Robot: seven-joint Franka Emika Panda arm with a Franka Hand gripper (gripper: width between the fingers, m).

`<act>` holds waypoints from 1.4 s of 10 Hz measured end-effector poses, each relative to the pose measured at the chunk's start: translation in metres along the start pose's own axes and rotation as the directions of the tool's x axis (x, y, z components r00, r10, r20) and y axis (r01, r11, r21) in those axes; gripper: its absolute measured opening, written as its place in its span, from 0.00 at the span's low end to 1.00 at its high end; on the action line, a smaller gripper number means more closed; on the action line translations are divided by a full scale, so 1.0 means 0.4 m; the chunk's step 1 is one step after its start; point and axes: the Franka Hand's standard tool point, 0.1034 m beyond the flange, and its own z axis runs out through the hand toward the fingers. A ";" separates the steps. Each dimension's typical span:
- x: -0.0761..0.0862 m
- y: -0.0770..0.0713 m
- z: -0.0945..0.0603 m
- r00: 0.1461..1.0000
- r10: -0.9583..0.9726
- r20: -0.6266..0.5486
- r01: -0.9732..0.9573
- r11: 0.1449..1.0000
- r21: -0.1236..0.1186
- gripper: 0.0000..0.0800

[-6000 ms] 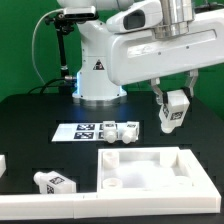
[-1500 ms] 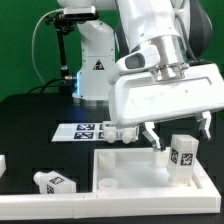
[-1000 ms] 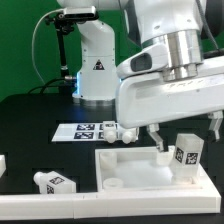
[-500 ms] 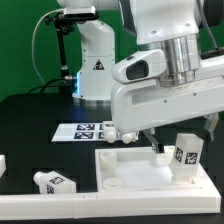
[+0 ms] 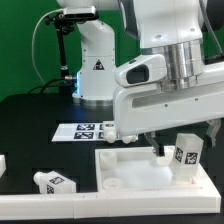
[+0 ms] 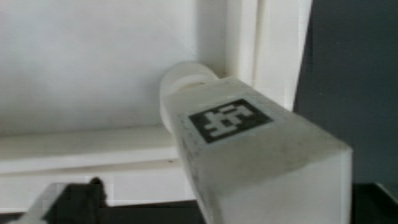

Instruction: Assemble one leg

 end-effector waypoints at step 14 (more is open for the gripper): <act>-0.007 0.002 0.009 0.306 0.952 0.033 -0.952 0.305 0.016 0.38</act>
Offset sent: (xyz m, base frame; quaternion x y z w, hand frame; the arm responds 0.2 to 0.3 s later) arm 0.0000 0.0000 0.0000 0.0000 0.0000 0.1296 0.9916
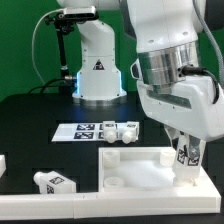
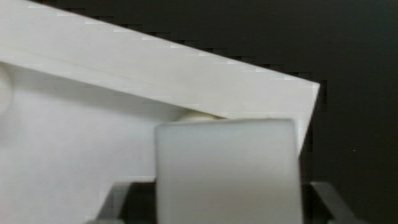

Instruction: Assemble one leg

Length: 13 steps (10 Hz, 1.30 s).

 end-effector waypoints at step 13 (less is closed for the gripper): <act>0.002 -0.009 -0.007 0.424 -0.905 0.034 0.905 0.422 -0.057 0.64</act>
Offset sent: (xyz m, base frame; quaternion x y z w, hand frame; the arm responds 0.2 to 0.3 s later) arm 0.0173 0.0107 0.0101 -0.0341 -0.0656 -0.3643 0.9284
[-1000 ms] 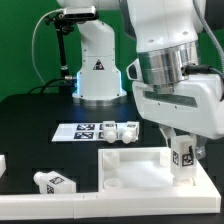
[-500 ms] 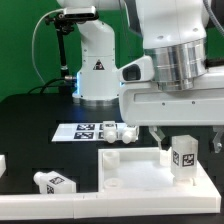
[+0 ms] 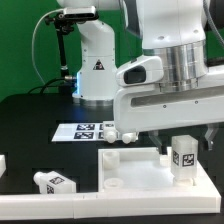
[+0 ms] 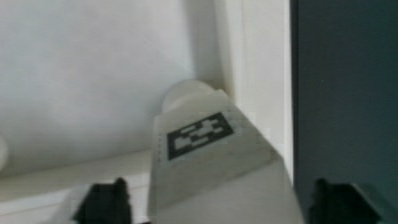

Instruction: Assemble one leg

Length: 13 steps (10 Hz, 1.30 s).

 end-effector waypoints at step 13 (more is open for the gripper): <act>0.000 0.016 0.008 0.442 0.896 0.045 -0.897 0.441 0.032 0.57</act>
Offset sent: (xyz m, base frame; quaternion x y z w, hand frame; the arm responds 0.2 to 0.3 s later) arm 0.0111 -0.0007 0.0021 0.0018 -0.0014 0.1656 0.9862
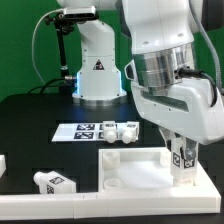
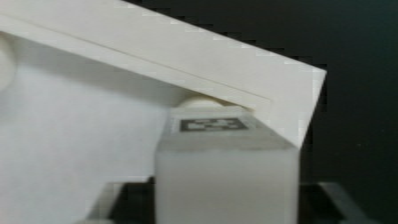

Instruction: Assemble one leg

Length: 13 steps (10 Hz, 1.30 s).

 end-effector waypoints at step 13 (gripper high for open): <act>-0.052 0.000 0.006 0.620 -0.784 0.030 0.783 0.615 -0.097 0.81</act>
Offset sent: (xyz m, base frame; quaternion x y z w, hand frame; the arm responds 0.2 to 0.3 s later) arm -0.0123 0.0243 0.0027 -0.0431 -0.0222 -0.2511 0.9667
